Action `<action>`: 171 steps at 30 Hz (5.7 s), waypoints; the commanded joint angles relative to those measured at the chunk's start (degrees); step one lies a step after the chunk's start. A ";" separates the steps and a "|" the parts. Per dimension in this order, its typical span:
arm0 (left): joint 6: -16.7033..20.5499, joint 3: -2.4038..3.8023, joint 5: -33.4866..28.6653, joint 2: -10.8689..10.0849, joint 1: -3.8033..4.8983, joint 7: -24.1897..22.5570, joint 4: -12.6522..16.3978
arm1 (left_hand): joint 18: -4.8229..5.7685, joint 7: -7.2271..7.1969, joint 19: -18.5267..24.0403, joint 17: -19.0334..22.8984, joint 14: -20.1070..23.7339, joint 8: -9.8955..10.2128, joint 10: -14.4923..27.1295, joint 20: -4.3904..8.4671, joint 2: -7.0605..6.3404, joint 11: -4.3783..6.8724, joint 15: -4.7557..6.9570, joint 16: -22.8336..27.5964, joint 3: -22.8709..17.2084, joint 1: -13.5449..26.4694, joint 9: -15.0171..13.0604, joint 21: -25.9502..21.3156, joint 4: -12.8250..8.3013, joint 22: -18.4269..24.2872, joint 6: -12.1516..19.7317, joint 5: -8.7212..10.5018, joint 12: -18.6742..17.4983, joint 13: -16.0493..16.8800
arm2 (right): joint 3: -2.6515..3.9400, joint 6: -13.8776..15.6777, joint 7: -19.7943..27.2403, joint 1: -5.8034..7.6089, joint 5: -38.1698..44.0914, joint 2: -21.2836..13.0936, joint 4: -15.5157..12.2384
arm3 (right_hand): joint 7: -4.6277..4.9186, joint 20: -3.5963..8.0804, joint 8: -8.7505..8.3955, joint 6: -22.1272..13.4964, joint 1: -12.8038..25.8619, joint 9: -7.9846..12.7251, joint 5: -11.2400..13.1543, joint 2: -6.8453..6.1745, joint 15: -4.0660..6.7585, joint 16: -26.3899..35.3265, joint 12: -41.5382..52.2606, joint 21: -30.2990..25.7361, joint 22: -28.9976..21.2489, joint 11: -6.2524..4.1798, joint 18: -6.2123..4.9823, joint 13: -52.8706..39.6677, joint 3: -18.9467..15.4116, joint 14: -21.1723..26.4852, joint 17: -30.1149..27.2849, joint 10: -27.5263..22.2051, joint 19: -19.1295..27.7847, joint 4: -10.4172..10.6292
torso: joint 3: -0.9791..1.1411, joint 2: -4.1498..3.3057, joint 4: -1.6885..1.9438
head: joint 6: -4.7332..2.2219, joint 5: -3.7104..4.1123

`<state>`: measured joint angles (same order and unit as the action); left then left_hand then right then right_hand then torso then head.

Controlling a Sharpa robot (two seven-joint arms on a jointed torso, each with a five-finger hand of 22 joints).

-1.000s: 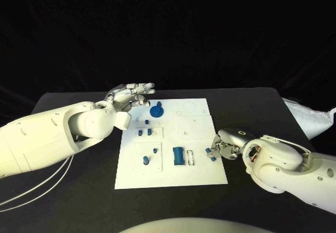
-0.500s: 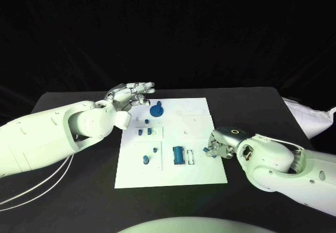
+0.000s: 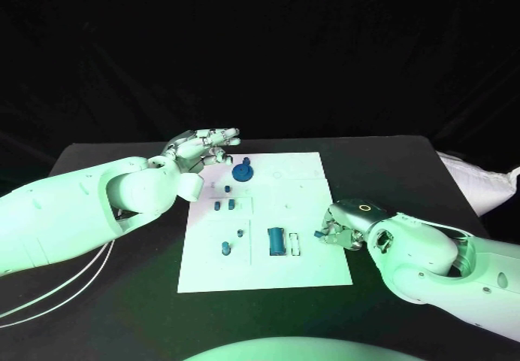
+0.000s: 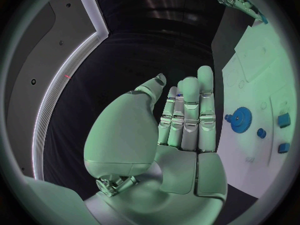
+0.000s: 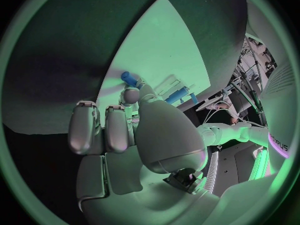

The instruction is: Assemble the parts on the task board

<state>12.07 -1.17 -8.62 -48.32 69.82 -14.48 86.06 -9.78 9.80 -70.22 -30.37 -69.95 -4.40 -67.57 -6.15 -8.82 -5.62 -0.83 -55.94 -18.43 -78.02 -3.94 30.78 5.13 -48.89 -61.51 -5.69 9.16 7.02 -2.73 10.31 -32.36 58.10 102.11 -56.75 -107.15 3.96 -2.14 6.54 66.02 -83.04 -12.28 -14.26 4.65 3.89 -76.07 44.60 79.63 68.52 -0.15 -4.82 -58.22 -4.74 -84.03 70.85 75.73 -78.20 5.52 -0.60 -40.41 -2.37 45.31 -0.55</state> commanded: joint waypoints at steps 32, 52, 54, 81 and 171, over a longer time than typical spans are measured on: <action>-1.02 0.04 -0.17 0.17 0.01 -0.12 0.20 | -0.66 -0.02 -0.17 0.17 0.56 -0.35 0.66 -0.42 0.57 0.09 0.00 0.23 0.64 -0.08 0.01 -0.43 -0.04 0.21 0.43 0.00 0.42 0.08 | -0.52 10.29 2.21 -0.32 -24.26 2.36 -1.05 | -0.25 0.26 0.00 1.41 8.34 -0.41 -2.31 -2.99 0.60 -1.80 3.12 1.39 2.00 -0.60 0.64 -2.55 8.53 -3.05 2.03 2.71 -1.43 8.03 | -0.01 -0.05 0.02 | 0.18 -0.30; -1.08 0.04 -0.17 0.08 0.01 0.11 0.35 | -0.67 -0.01 -0.19 0.21 0.58 -0.36 0.74 -0.43 0.63 0.09 0.00 0.21 0.71 -0.16 0.01 -0.48 -0.05 0.26 0.47 -0.02 0.47 0.09 | -0.52 6.10 0.82 -0.33 -23.62 4.10 -0.25 | 0.00 0.05 0.03 1.67 12.53 -0.68 -4.88 -4.70 0.37 -1.64 3.18 1.31 1.87 -0.33 0.60 -2.93 8.60 -2.98 1.86 2.79 -1.26 10.84 | 0.01 -0.04 -0.02 | 0.40 -0.56; -1.08 0.04 -0.17 0.08 0.01 0.14 0.35 | -0.67 -0.01 -0.19 0.21 0.58 -0.36 0.74 -0.43 0.63 0.09 0.00 0.21 0.71 -0.16 0.01 -0.48 -0.05 0.26 0.47 -0.02 0.47 0.09 | -0.52 5.49 0.57 -0.33 -23.47 4.24 -0.17 | -0.01 0.04 0.08 1.79 13.22 -0.75 -5.61 -4.73 0.37 -1.67 3.48 1.34 1.94 -0.33 0.61 -3.18 8.33 -2.99 1.91 2.91 -1.29 10.98 | 0.02 -0.04 -0.04 | 0.39 -0.57; -1.44 0.04 -0.17 -0.01 0.01 0.54 0.29 | -0.65 0.03 -0.16 0.28 0.69 -0.36 0.90 -0.45 0.64 0.05 -0.04 0.23 0.88 -0.20 0.02 -0.60 -0.03 0.36 0.58 -0.01 0.53 0.10 | -0.51 6.96 4.53 -0.35 -20.69 1.69 -1.96 | -0.39 0.18 0.80 2.31 21.15 -1.78 1.94 -4.19 0.55 -1.70 4.58 1.31 2.09 -0.58 0.61 -4.84 -1.19 -3.01 2.11 3.56 -1.27 10.97 | 0.04 0.02 -0.10 | 0.43 -0.41; 20.00 0.67 3.34 5.24 -6.52 -11.34 -2.85 | 4.80 -9.80 50.23 30.37 47.36 4.40 42.99 1.38 8.82 5.62 0.83 50.82 12.20 47.11 3.94 -30.78 -5.13 38.19 39.11 5.69 -9.16 -7.02 | 1.62 18.08 56.57 6.33 -96.51 13.18 26.81 | 0.67 -2.16 -6.54 -44.91 51.05 12.28 14.26 -4.65 -3.89 76.07 -44.60 -72.11 -68.52 0.15 -0.10 58.22 4.74 58.86 -65.43 -52.08 55.85 -5.52 | 0.57 9.07 2.27 | -10.82 0.54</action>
<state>23.95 -0.55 -9.54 -42.95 63.79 -22.08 81.93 -6.51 4.72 -27.45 -5.26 -31.02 -0.63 -33.73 -6.56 -1.12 -1.94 -0.74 -7.03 -8.60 -42.42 -0.30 1.65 0.51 -14.68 -30.77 -0.63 0.59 0.32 -1.14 20.30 20.31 65.02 8.76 -43.45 -78.97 6.36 -5.91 0.41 28.99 -43.94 -0.77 -1.46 0.91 -0.40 -0.69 0.65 10.33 4.87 2.98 -7.04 -1.15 0.01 -34.58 7.44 32.47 -30.69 -0.69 -0.34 -32.75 -0.92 35.04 -0.07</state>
